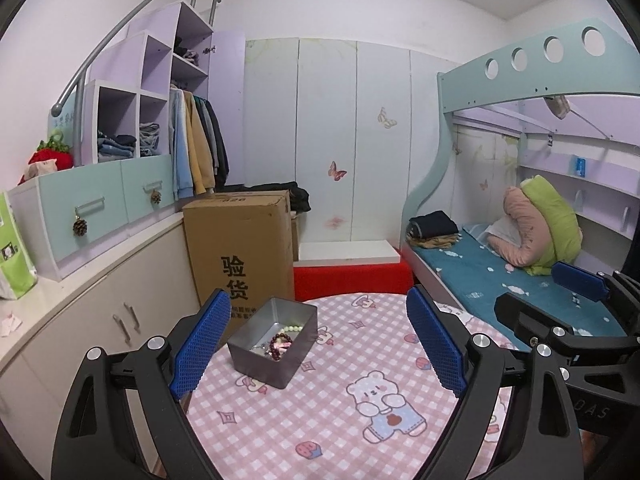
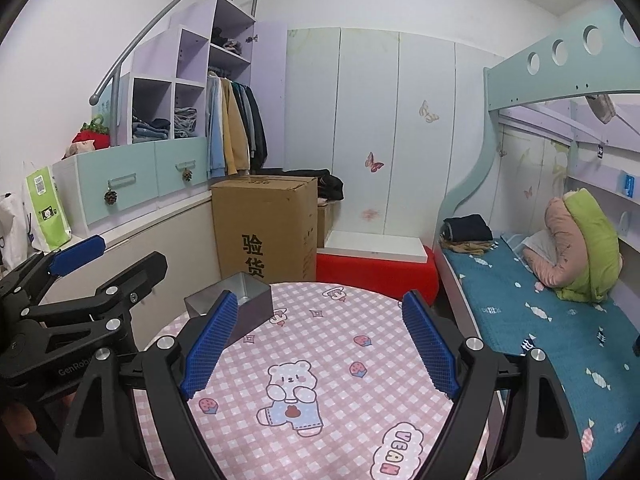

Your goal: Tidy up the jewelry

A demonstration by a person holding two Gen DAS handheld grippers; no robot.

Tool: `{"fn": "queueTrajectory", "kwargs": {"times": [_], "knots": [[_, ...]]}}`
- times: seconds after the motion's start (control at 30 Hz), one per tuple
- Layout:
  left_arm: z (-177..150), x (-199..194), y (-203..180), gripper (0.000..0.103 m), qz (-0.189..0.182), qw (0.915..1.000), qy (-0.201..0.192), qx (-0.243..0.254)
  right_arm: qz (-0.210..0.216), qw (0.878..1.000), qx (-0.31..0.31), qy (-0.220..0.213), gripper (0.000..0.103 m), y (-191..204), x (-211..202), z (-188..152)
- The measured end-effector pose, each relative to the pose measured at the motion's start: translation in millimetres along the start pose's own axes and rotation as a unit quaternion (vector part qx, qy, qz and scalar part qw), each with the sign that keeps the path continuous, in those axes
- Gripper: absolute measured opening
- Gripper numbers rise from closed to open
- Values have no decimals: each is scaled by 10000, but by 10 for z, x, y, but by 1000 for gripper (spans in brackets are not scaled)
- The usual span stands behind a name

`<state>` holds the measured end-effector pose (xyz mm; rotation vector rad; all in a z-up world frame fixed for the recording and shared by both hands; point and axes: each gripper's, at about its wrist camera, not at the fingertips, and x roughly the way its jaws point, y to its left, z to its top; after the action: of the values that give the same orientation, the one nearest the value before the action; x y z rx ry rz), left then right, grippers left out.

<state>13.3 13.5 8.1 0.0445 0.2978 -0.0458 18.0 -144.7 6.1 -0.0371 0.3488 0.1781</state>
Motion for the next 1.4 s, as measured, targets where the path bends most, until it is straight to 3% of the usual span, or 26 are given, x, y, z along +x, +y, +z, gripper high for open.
{"fn": "queueTrajectory", "kwargs": {"times": [1.4], "knots": [[-46, 79, -33, 87, 70, 9999, -43, 102, 21, 9999, 54, 98, 82, 8, 91, -86]]}}
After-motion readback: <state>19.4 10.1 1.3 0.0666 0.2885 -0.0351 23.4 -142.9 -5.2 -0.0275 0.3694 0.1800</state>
